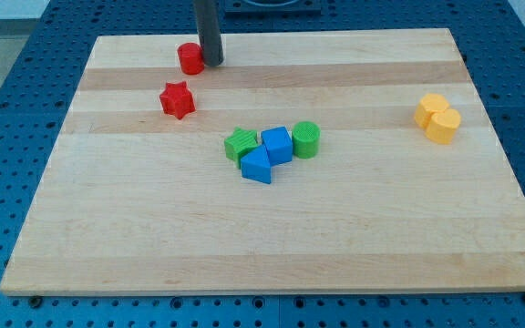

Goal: Push the red circle to the top left corner of the board

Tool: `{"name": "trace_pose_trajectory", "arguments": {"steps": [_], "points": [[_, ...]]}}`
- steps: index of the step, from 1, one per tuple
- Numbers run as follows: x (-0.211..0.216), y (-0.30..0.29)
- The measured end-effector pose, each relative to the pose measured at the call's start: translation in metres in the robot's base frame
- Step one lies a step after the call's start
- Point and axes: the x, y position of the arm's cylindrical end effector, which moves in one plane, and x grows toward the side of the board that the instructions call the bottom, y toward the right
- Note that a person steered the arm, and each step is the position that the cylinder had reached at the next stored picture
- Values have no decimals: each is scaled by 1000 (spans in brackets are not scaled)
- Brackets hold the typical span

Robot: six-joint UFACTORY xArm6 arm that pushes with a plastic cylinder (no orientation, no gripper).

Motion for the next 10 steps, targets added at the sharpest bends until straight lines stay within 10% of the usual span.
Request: {"name": "trace_pose_trajectory", "arguments": {"steps": [10], "points": [[-9,-148]]}}
